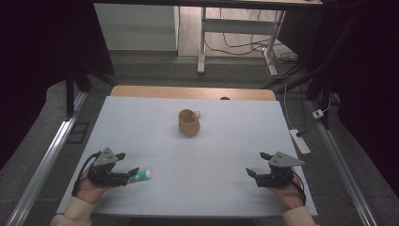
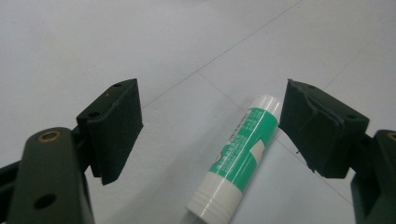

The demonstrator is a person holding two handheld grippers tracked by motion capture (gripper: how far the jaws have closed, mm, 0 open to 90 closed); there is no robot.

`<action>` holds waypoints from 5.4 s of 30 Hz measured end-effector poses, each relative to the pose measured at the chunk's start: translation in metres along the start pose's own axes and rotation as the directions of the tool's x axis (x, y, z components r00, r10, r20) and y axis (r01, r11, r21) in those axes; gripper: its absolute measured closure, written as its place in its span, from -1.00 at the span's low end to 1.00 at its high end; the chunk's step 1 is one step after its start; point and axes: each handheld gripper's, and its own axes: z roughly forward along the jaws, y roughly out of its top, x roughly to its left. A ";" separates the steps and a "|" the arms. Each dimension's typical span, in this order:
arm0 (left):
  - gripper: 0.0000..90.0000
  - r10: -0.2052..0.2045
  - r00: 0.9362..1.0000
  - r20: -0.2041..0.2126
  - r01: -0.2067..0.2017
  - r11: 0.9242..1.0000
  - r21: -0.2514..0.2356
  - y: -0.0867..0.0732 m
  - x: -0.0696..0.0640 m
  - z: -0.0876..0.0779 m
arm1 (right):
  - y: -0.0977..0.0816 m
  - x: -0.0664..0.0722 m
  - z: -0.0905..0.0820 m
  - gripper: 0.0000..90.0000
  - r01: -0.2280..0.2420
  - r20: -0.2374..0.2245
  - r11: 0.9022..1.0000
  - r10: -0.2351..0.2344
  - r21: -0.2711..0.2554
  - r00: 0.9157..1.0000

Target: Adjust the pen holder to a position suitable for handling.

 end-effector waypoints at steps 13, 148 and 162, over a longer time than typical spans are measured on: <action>-0.53 0.003 1.000 -0.002 -0.003 1.000 -0.004 0.002 0.002 0.001 | 0.002 0.003 0.003 -0.57 0.004 -0.010 1.000 -0.004 0.000 1.000; 0.97 0.112 0.991 0.070 -0.120 0.985 0.125 0.170 0.055 0.196 | -0.006 -0.002 0.009 -0.48 -0.001 -0.016 0.999 0.002 0.033 1.000; 0.97 0.125 0.990 0.072 -0.134 0.981 0.142 0.170 0.051 0.202 | -0.006 -0.002 0.009 -0.47 -0.002 -0.017 0.999 0.003 0.035 1.000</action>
